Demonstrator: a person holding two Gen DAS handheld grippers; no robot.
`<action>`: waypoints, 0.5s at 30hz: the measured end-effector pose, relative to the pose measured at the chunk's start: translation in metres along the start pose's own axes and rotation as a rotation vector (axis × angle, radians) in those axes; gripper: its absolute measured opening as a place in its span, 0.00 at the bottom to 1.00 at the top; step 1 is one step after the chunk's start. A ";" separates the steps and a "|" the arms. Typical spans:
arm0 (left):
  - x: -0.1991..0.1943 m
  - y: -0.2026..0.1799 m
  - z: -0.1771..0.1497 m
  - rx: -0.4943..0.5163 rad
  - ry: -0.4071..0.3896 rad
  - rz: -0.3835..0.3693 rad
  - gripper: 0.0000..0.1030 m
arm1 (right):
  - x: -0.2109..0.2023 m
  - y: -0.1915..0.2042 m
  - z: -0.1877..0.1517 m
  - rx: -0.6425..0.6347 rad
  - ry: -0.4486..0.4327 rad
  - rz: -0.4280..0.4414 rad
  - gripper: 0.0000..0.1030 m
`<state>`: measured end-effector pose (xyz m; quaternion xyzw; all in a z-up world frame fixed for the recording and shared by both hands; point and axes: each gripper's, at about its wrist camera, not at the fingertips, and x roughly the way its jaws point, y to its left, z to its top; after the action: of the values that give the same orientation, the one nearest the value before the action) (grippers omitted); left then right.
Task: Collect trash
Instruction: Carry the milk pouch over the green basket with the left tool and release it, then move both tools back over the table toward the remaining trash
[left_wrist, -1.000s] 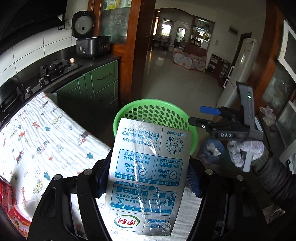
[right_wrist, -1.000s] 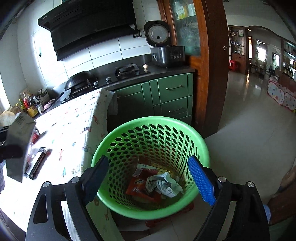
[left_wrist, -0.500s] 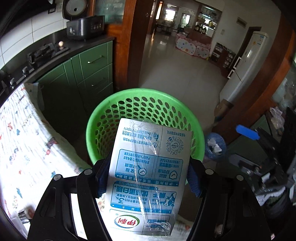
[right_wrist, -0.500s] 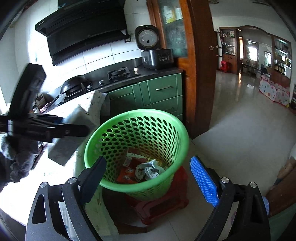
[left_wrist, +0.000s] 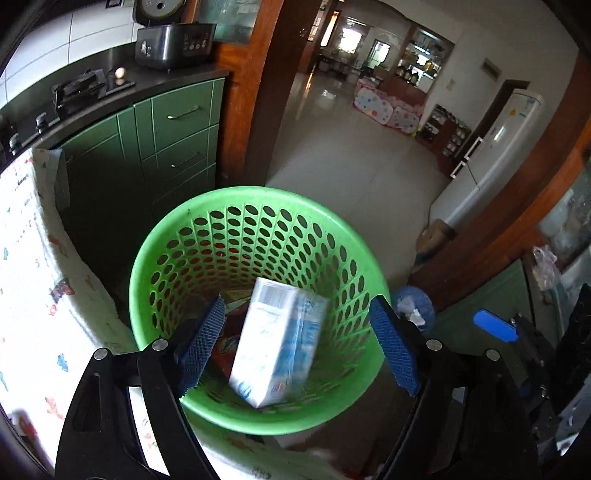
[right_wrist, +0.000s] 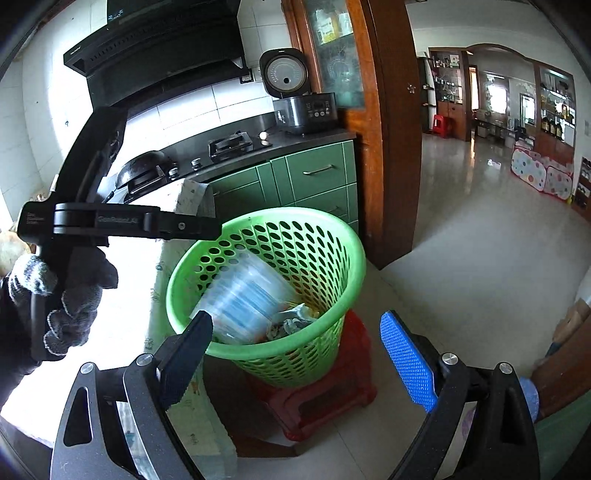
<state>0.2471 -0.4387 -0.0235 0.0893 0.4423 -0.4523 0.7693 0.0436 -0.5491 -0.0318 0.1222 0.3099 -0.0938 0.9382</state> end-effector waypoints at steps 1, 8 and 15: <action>-0.006 -0.001 0.000 0.006 -0.010 0.000 0.77 | -0.001 0.002 0.001 -0.002 -0.003 0.006 0.86; -0.068 0.013 -0.022 -0.018 -0.096 0.044 0.78 | -0.006 0.030 0.007 -0.048 -0.017 0.064 0.86; -0.139 0.042 -0.063 -0.040 -0.171 0.139 0.78 | -0.005 0.081 0.016 -0.129 -0.015 0.149 0.86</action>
<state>0.2145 -0.2950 0.0337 0.0657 0.3768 -0.3950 0.8353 0.0693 -0.4759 -0.0025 0.0836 0.2984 -0.0044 0.9508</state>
